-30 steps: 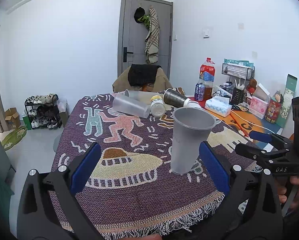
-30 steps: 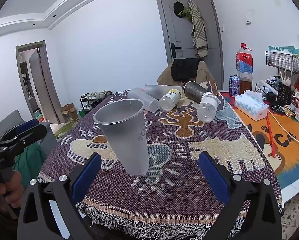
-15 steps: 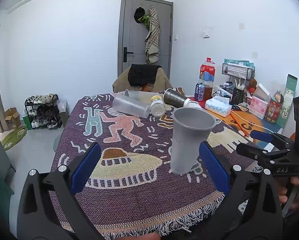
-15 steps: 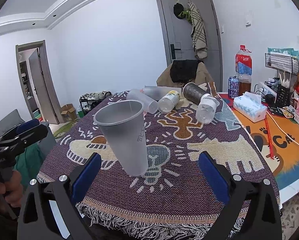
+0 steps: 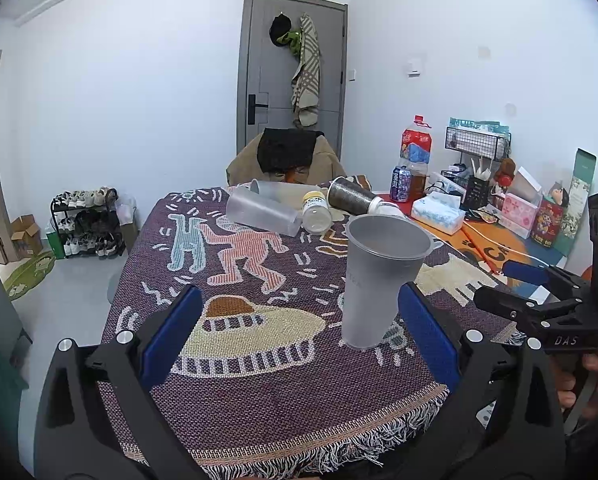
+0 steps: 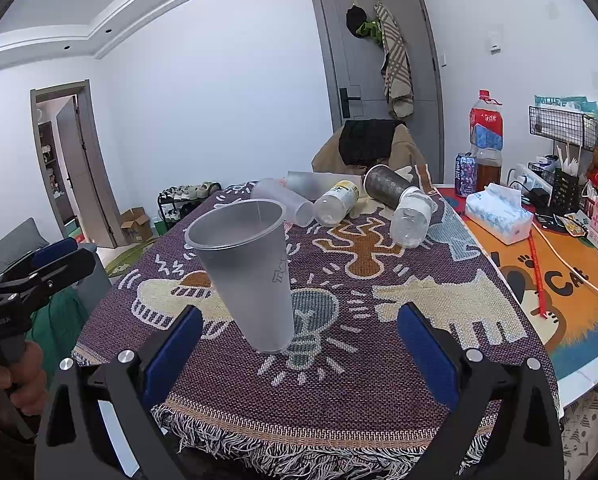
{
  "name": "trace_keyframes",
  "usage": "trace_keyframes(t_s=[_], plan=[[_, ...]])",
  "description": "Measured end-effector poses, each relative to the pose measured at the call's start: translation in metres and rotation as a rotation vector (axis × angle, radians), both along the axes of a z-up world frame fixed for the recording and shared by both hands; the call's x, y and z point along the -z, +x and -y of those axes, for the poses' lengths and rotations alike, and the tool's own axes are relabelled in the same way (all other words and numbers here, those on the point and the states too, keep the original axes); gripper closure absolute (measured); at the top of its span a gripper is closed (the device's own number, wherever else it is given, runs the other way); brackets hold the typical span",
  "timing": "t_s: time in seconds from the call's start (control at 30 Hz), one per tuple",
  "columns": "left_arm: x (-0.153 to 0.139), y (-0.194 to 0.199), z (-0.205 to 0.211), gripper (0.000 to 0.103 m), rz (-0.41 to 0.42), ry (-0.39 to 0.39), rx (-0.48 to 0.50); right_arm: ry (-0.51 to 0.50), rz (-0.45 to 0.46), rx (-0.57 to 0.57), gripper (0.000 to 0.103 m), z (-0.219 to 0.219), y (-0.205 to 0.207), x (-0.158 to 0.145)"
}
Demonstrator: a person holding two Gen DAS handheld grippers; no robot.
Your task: Flip cup upright
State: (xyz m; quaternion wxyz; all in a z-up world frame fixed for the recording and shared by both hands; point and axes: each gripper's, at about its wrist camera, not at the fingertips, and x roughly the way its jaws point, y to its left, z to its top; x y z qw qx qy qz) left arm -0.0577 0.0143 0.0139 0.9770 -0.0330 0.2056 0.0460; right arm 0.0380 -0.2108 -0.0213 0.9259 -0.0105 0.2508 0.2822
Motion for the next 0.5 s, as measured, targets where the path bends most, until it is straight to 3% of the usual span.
trace_keyframes(t_s=[0.5], plan=[[0.023,0.015,-0.014,0.005,-0.054,-0.050,0.001,-0.039,-0.054,0.000,0.007,-0.013,0.017,0.022]])
